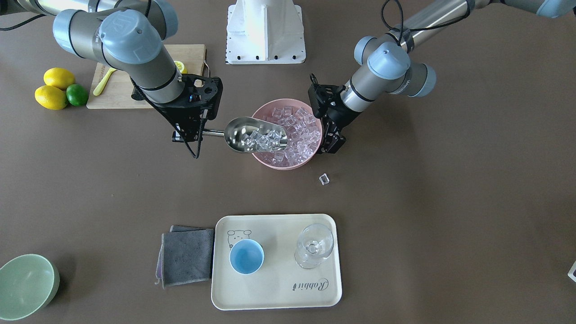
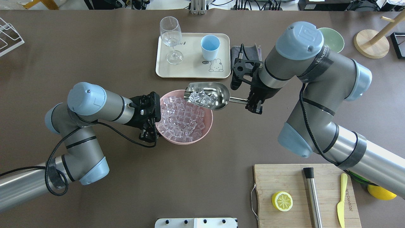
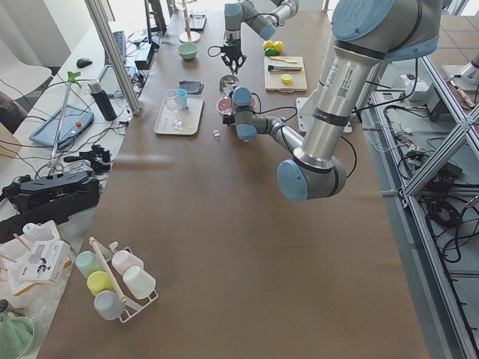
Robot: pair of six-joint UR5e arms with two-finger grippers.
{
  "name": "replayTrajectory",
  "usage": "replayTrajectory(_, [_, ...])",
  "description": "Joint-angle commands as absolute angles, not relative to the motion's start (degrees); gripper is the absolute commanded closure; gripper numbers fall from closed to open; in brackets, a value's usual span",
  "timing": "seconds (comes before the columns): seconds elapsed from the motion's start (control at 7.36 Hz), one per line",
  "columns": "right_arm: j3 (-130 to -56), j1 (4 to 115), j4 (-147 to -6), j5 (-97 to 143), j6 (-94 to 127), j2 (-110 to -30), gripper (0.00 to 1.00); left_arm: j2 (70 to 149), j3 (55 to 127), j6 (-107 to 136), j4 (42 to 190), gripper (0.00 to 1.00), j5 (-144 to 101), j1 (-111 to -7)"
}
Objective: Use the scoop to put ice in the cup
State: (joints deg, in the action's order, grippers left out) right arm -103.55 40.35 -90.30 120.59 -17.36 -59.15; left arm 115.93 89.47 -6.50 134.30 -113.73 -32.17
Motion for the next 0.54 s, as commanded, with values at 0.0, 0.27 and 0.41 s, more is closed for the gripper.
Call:
replayTrajectory(0.0, [-105.7, 45.2, -98.9, 120.6, -7.7, -59.6, 1.00, 115.8, 89.5, -6.5, 134.3, 0.01, -114.5, -32.3])
replayTrajectory(0.27, [-104.4, 47.1, -100.5, 119.3, 1.4, -59.5, 1.00, 114.2, 89.6, -6.6, 134.7, 0.01, -117.7, -34.4])
replayTrajectory(0.41, [-102.4, 48.1, -100.6, 118.9, 4.0, -59.1, 1.00, 113.1, 89.8, -6.6, 134.8, 0.01, -118.8, -35.6])
